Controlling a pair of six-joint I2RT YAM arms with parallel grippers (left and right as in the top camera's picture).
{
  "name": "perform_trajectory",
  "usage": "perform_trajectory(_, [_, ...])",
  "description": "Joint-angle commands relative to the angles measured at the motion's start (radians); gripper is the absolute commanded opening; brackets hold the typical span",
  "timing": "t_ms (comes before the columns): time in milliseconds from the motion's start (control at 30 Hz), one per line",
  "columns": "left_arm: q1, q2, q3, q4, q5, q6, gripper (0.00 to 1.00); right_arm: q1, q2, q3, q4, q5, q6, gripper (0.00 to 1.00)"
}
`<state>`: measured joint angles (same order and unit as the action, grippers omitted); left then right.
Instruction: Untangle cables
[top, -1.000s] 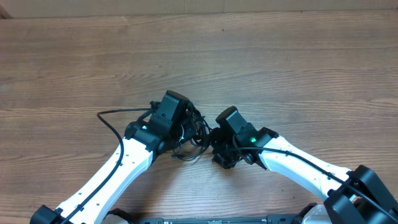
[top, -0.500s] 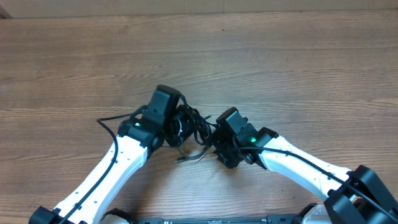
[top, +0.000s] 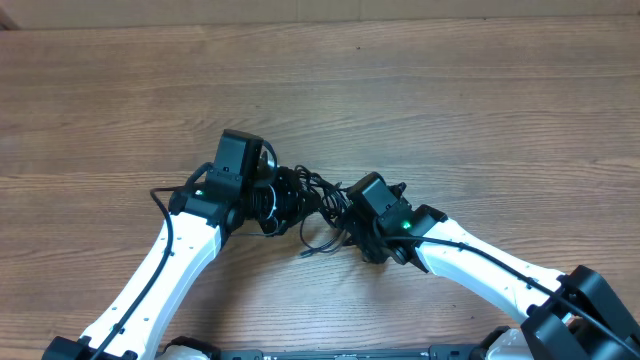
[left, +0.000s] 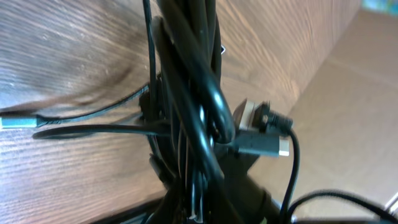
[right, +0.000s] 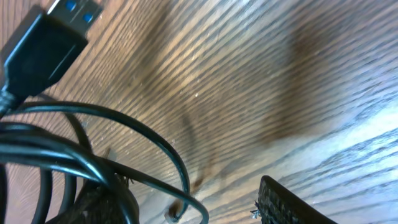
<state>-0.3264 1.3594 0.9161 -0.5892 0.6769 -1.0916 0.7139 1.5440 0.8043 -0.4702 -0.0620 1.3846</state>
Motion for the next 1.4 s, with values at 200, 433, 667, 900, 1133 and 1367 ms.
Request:
perform_trajectory(200, [0.082,-0.040,0.050,0.198,0.401,0.152,0.04,-0.062,0.020,0.000,-0.034,0.090,-0.114,0.64])
perform_trajectory(433, [0.163,-0.039,0.050,0.432,0.457,0.119,0.04,-0.129,0.020,0.000,-0.146,0.076,-0.150,0.62])
perform_trajectory(667, [0.170,-0.039,0.050,0.450,0.412,0.119,0.04,-0.200,0.020,0.000,-0.167,-0.037,-0.363,0.59])
perform_trajectory(900, [0.207,-0.040,0.050,0.637,0.441,0.028,0.04,-0.313,0.020,0.000,-0.270,-0.037,-0.428,0.61])
perform_trajectory(1133, [0.211,-0.040,0.050,0.826,0.462,-0.038,0.04,-0.458,0.020,0.001,-0.269,-0.037,-0.554,0.60])
perform_trajectory(1367, [0.215,-0.039,0.050,0.820,0.457,0.077,0.07,-0.524,0.020,0.002,-0.238,-0.147,-0.698,0.60])
